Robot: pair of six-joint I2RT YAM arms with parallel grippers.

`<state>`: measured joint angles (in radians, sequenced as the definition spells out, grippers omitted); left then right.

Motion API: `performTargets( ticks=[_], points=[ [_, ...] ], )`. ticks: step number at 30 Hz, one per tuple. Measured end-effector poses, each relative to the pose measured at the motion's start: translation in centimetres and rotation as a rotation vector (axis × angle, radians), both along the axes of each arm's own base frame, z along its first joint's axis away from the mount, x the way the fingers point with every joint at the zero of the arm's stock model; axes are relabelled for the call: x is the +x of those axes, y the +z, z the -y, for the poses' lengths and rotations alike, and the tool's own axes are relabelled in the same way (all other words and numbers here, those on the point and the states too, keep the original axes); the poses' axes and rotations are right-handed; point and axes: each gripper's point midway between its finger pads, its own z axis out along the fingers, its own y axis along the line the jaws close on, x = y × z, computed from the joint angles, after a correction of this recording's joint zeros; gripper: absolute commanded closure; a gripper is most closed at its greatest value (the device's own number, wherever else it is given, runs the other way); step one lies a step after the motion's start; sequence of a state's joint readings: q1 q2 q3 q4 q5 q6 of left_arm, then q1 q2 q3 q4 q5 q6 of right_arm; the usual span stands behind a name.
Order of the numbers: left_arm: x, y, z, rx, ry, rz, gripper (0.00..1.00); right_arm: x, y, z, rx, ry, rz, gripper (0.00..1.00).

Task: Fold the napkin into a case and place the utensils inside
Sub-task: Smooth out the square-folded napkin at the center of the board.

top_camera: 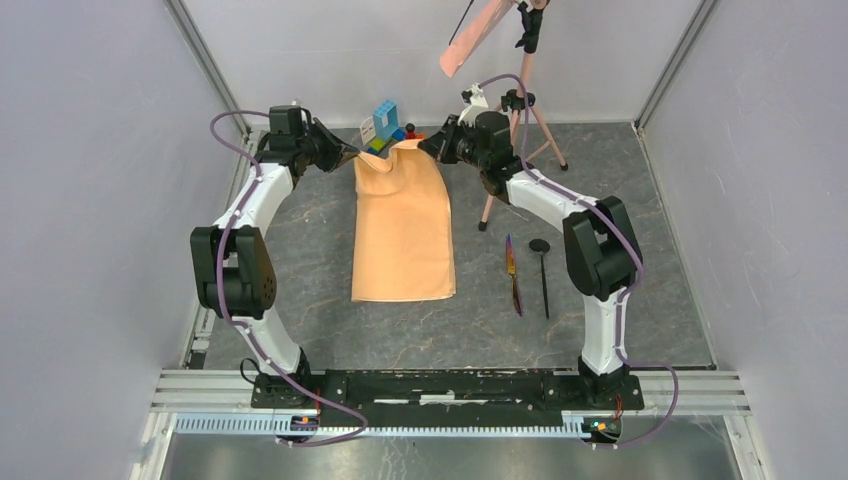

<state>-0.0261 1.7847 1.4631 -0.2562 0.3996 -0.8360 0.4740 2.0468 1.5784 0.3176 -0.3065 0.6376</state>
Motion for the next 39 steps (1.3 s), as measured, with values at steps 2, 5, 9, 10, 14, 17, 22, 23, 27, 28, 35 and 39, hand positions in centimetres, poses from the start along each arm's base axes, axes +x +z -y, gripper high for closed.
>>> performTargets(
  ticks=[2,5,9,10,14,17,22,23,27,28,35,39],
  points=[
    [-0.3,-0.5,-0.1,0.006,-0.004,-0.011,0.98,-0.9,-0.9,0.3,-0.004,0.008,-0.019,1.00],
    [-2.2,-2.0,-0.2,0.021,-0.022,-0.062,0.97,-3.2,-3.3,1.3,-0.026,0.017,-0.082,1.00],
    [-6.3,-4.1,-0.1,0.034,-0.056,-0.144,0.97,-7.6,-6.6,3.0,-0.054,0.043,-0.183,1.00],
    [-7.6,-4.6,-0.1,0.043,-0.066,-0.163,0.97,-8.7,-7.2,3.4,-0.057,0.050,-0.205,1.00],
    [-12.4,-5.8,-0.3,0.070,-0.097,-0.203,0.96,-12.4,-8.7,4.4,-0.063,0.078,-0.261,1.00],
    [-15.7,-6.9,-0.1,0.070,-0.125,-0.223,0.96,-15.0,-10.0,4.9,-0.063,0.104,-0.301,1.00],
    [-20.0,-9.6,-0.3,0.091,-0.159,-0.307,0.95,-18.2,-11.4,4.8,-0.078,0.145,-0.344,1.00],
    [-20.5,-9.9,-0.3,0.094,-0.163,-0.317,0.94,-18.7,-11.5,4.6,-0.081,0.155,-0.345,1.00],
    [-22.6,-11.1,-0.6,0.119,-0.176,-0.346,0.95,-20.4,-12.2,3.8,-0.092,0.193,-0.360,1.00],
    [-22.9,-11.3,-0.7,0.123,-0.179,-0.354,0.95,-20.8,-12.5,3.7,-0.097,0.199,-0.366,1.00],
    [-25.1,-13.7,-0.7,0.120,-0.191,-0.425,0.94,-22.6,-14.0,4.0,-0.119,0.212,-0.400,1.00],
    [-25.8,-14.4,-0.7,0.118,-0.192,-0.447,0.93,-23.4,-14.6,4.6,-0.126,0.201,-0.416,1.00]
  ],
)
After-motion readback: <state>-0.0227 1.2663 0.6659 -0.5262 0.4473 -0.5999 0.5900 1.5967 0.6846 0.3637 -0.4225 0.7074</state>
